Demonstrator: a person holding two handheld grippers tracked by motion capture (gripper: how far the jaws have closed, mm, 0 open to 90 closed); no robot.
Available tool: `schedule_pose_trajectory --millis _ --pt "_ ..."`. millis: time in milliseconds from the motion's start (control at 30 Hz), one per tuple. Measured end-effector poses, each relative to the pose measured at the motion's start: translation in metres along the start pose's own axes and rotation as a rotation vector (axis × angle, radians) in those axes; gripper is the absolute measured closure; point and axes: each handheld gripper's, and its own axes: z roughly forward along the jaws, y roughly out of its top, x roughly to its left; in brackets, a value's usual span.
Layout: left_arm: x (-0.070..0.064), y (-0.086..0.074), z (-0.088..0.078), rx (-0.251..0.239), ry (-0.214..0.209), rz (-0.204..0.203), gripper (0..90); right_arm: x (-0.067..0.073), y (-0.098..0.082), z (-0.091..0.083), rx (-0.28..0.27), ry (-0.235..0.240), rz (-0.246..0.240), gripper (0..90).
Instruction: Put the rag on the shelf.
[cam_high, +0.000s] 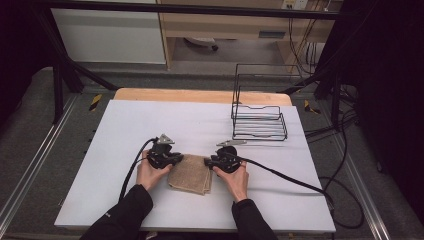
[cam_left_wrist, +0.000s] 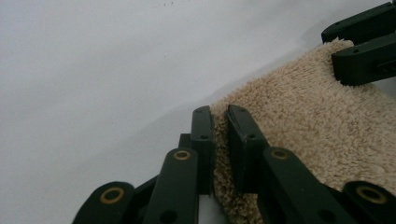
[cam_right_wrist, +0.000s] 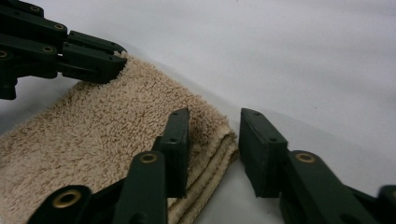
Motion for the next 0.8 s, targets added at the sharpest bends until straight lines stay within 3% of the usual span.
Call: schedule_pose_trajectory --millis 233,467,800 --pt "0.000 0.000 0.000 0.001 -0.003 -0.016 80.9 0.000 0.000 0.001 0.027 0.027 0.047 80.7" --pt "0.002 0.001 -0.003 -0.001 -0.016 -0.054 84.3 0.000 0.003 -0.002 0.026 0.036 0.058 83.6" --pt "-0.004 0.005 -0.029 -0.098 -0.025 -0.043 84.8 0.004 0.008 -0.018 -0.039 0.074 0.009 83.7"
